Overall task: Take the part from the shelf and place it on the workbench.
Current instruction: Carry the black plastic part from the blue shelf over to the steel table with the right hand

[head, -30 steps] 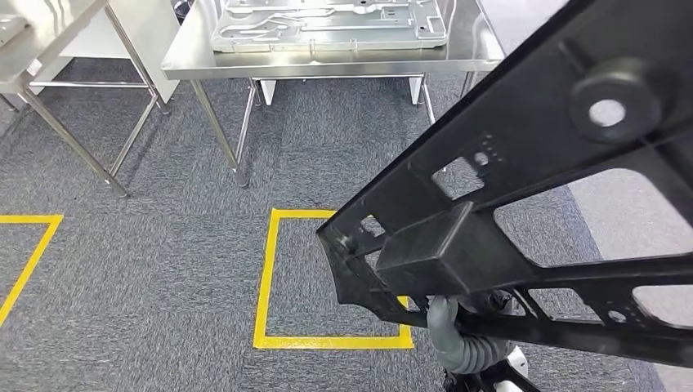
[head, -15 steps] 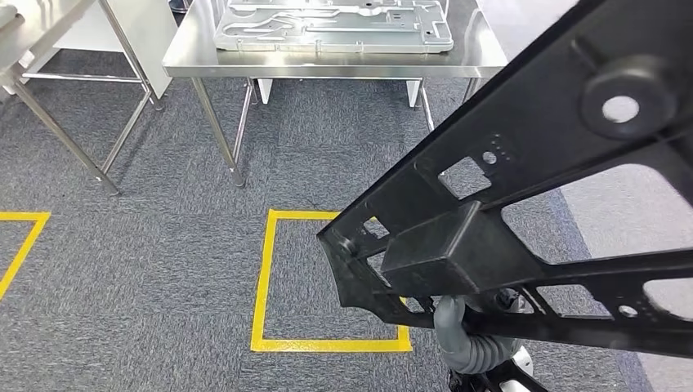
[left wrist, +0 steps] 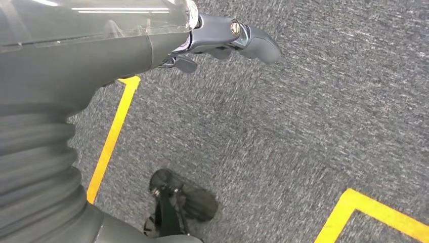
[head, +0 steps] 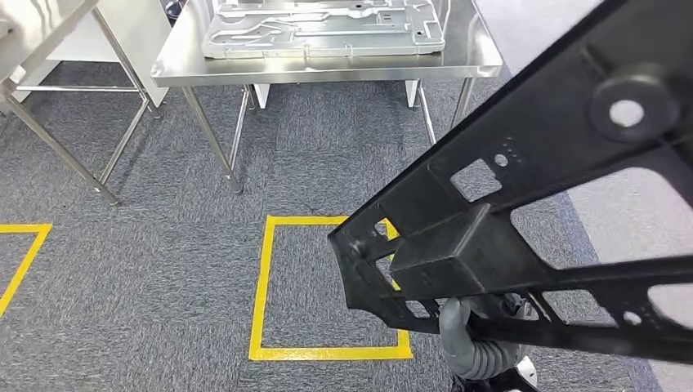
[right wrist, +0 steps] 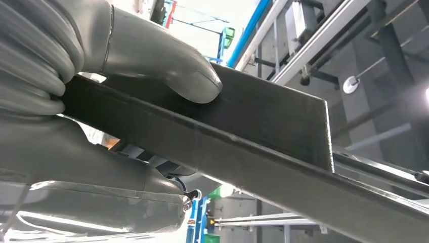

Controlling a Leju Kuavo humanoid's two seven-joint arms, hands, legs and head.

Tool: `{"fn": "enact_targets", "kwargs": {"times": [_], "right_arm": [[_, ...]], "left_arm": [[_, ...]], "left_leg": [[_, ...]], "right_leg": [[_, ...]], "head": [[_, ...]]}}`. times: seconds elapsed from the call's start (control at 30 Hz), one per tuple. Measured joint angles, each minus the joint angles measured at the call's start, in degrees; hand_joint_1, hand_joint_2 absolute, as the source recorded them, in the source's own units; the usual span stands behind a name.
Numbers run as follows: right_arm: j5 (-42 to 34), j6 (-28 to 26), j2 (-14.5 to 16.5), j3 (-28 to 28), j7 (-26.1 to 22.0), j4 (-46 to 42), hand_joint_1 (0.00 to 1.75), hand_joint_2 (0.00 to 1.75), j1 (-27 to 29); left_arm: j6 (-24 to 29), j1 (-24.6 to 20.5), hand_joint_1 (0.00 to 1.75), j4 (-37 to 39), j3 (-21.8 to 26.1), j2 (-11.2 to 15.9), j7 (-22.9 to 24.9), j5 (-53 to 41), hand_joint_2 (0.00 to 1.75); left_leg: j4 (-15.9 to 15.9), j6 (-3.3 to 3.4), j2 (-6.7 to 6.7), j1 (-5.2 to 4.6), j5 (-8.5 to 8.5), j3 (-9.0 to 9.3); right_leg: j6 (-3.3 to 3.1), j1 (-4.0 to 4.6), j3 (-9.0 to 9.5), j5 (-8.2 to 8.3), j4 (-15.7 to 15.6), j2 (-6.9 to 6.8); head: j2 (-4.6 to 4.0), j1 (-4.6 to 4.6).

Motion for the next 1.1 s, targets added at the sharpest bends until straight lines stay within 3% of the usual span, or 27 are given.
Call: {"fn": "enact_targets", "kwargs": {"times": [0.07,0.1,0.17,0.23,0.27,0.4,0.47,0.53,0.57,0.6,0.63,0.7,0.77,0.83,0.93,0.97,1.03,1.07,1.1], "right_arm": [[0.10,-0.09,-0.01,0.00,0.01,0.00,1.75,1.75,0.39],[0.11,-0.17,-0.01,0.00,0.01,0.00,1.75,1.75,0.58],[0.16,-0.54,-0.01,0.01,0.02,-0.01,1.75,1.75,0.81],[0.23,-1.03,-0.02,0.02,0.01,-0.01,1.75,1.75,0.90],[0.26,-1.29,-0.02,0.03,0.01,-0.02,1.75,1.75,0.93],[0.47,-1.97,-0.02,0.06,0.02,-0.10,1.75,1.75,1.06],[0.84,-2.02,-0.01,0.09,0.00,-0.19,1.75,1.75,1.18],[1.12,-2.01,-0.02,0.12,-0.01,-0.22,1.75,1.75,1.55],[1.15,-2.01,-0.02,0.14,0.01,-0.22,1.75,1.75,1.77],[1.16,-2.01,-0.02,0.16,0.01,-0.22,1.75,1.75,1.93],[1.16,-2.02,-0.02,0.19,0.02,-0.22,1.75,1.75,2.02],[1.15,-2.13,-0.02,0.30,0.02,-0.22,1.75,1.75,2.07],[1.14,-2.46,-0.02,0.47,0.03,-0.19,1.75,1.75,2.01],[1.10,-2.88,-0.02,0.60,0.04,-0.16,1.75,1.75,1.94],[1.02,-3.11,-0.02,0.69,0.02,-0.17,1.75,1.75,1.87],[1.00,-3.13,-0.01,0.76,0.01,-0.17,1.75,1.75,1.82],[1.04,-3.23,0.01,0.92,0.00,-0.15,1.75,1.75,1.78],[1.08,-3.33,0.02,0.98,0.00,-0.14,1.75,1.75,1.82],[1.14,-3.47,0.02,1.02,0.00,-0.13,1.75,1.75,1.88]], "left_arm": [[0.01,0.11,0.00,0.00,0.00,0.01,0.08,-0.07,1.75],[0.01,0.13,0.00,0.00,0.00,0.01,0.10,-0.11,1.75],[0.01,0.14,0.00,0.00,0.00,0.02,0.11,-0.23,1.75],[-0.03,0.10,0.00,0.00,-0.02,0.11,0.11,-0.44,1.75],[-0.06,0.07,0.00,0.00,-0.05,0.15,0.11,-0.52,1.75],[-0.11,0.08,0.00,0.00,-0.22,0.23,0.13,-0.73,1.75],[-0.10,0.00,0.00,0.00,-0.26,0.24,0.14,-0.78,1.75],[-0.08,-0.06,0.00,0.00,-0.26,0.24,0.18,-0.78,1.75],[-0.08,-0.05,0.00,0.00,-0.26,0.23,0.21,-0.78,1.75],[-0.06,-0.02,0.00,0.00,-0.26,0.23,0.23,-0.78,1.75],[-0.03,0.00,0.00,0.00,-0.26,0.22,0.24,-0.78,1.75],[0.04,0.00,0.00,0.00,-0.26,0.20,0.24,-0.77,1.75],[0.05,-0.10,0.00,0.00,-0.26,0.19,0.20,-0.75,1.75],[0.06,-0.23,0.00,0.00,-0.26,0.17,0.14,-0.74,1.75],[0.05,-0.40,0.00,0.00,-0.26,0.19,0.12,-0.74,1.75],[0.05,-0.45,0.00,0.00,-0.26,0.21,0.10,-0.75,1.75],[0.07,-0.41,0.00,0.00,-0.26,0.21,0.07,-0.86,1.75],[0.07,-0.33,0.00,0.01,-0.26,0.21,0.07,-0.97,1.75],[0.07,-0.23,0.00,0.01,-0.27,0.20,0.08,-1.08,1.75]], "left_leg": [[6.36,-0.18,-0.01,0.03,-1.35,-4.14],[6.71,-0.14,-0.01,0.04,-0.34,-4.93],[0.92,0.20,-0.02,0.02,4.56,-3.22],[-6.01,0.87,-0.08,-0.26,7.72,-0.32],[-7.93,1.26,-0.09,-0.43,8.05,0.52],[-9.51,2.61,-0.10,-0.40,7.32,1.39],[-10.11,3.23,-0.10,-0.15,7.17,2.16],[-10.17,3.57,-0.09,-0.21,6.71,2.67],[-10.16,3.60,-0.10,-0.23,6.41,2.98],[-10.15,3.57,-0.12,-0.24,6.06,3.39],[-10.14,3.47,-0.16,-0.24,5.67,3.93],[-10.14,3.15,-0.24,-0.25,4.77,5.12],[-10.03,2.59,-0.25,-0.40,3.98,5.66],[-10.19,1.96,-0.15,-0.51,3.59,5.72],[-8.88,1.11,-0.06,-0.40,2.41,5.54],[-6.45,0.86,-0.08,-0.33,1.29,4.44],[1.19,0.45,-0.11,-0.19,-1.39,0.12],[4.50,0.32,-0.11,-0.14,-2.05,-2.13],[6.09,0.29,-0.10,-0.11,-1.60,-3.65]], "right_leg": [[-0.14,0.16,0.47,-0.50,0.02,0.10],[-0.14,0.19,0.83,-0.80,0.02,0.19],[0.03,0.22,1.92,-1.55,0.03,0.32],[0.48,0.34,2.76,-2.32,0.06,0.41],[0.78,0.37,2.89,-2.55,0.06,0.45],[2.01,0.33,2.87,-3.43,0.42,0.37],[2.47,0.28,0.84,-5.62,4.83,0.23],[2.70,0.18,-3.76,-8.17,12.59,0.21],[2.79,0.12,-5.82,-8.41,15.39,0.20],[2.83,0.08,-7.00,-7.48,16.25,0.20],[2.80,0.05,-7.07,-5.45,14.85,0.19],[2.48,0.04,-4.74,-0.43,7.87,0.12],[2.01,0.27,-2.62,1.46,2.46,0.02],[1.49,0.50,-2.22,0.89,1.27,0.10],[0.58,0.14,-1.34,0.68,0.38,0.22],[0.30,0.00,-0.86,0.54,0.07,0.17],[-0.04,0.05,-0.10,-0.05,-0.06,0.08],[-0.09,0.07,0.27,-0.40,-0.05,0.10],[-0.10,0.10,0.73,-0.79,-0.05,0.16]], "head": [[0.00,0.00],[0.00,-0.01],[0.00,-0.01],[0.00,0.00],[0.01,0.00],[0.01,0.01],[0.01,0.02],[0.00,0.02],[0.00,0.02],[0.00,0.02],[0.00,0.02],[0.00,0.02],[0.00,0.02],[0.01,0.01],[0.01,0.00],[0.01,0.00],[0.01,-0.01],[0.00,-0.01],[0.00,-0.01]]}}
